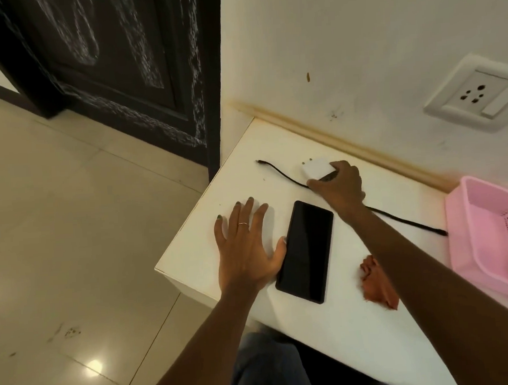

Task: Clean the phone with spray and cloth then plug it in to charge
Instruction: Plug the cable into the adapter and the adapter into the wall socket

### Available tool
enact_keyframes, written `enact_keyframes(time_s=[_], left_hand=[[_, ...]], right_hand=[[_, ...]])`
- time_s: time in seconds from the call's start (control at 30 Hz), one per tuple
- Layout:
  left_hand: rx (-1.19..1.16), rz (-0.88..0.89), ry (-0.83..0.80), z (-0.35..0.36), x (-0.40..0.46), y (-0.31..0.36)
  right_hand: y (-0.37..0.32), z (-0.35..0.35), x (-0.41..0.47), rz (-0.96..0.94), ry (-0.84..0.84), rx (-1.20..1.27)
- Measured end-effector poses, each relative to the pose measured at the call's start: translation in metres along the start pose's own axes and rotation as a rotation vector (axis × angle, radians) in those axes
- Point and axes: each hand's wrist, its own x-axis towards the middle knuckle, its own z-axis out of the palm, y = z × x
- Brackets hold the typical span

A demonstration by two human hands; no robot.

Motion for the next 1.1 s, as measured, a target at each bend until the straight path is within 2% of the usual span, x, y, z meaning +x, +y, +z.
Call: enact_keyframes(time_s=[0.17, 0.4, 0.5, 0.73, 0.8, 0.97, 1.1], left_hand=[[-0.025, -0.015, 0.028, -0.001, 0.0, 0.001], [-0.056, -0.048, -0.011, -0.002, 0.0, 0.004], [-0.073, -0.039, -0.008, -0.004, 0.0, 0.004], [-0.055, -0.07, -0.121, -0.007, 0.001, 0.005], [-0.045, -0.057, -0.112, -0.007, 0.0, 0.004], [-0.106, -0.064, 0.009, -0.003, -0.002, 0.004], [-0.077, -0.084, 0.004, -0.001, 0.0, 0.002]], right_hand=[[-0.02, -0.009, -0.047, -0.165, -0.016, 0.285], [-0.029, -0.012, -0.125, -0.342, -0.123, 0.221], [-0.022, -0.006, -0.141, -0.345, -0.119, 0.215], [-0.012, -0.002, -0.147, -0.407, -0.137, 0.151], [-0.013, -0.004, -0.147, -0.418, -0.156, 0.154], [-0.025, -0.018, -0.122, -0.289, -0.237, 0.312], [-0.035, -0.008, -0.074, -0.282, -0.235, 0.19]])
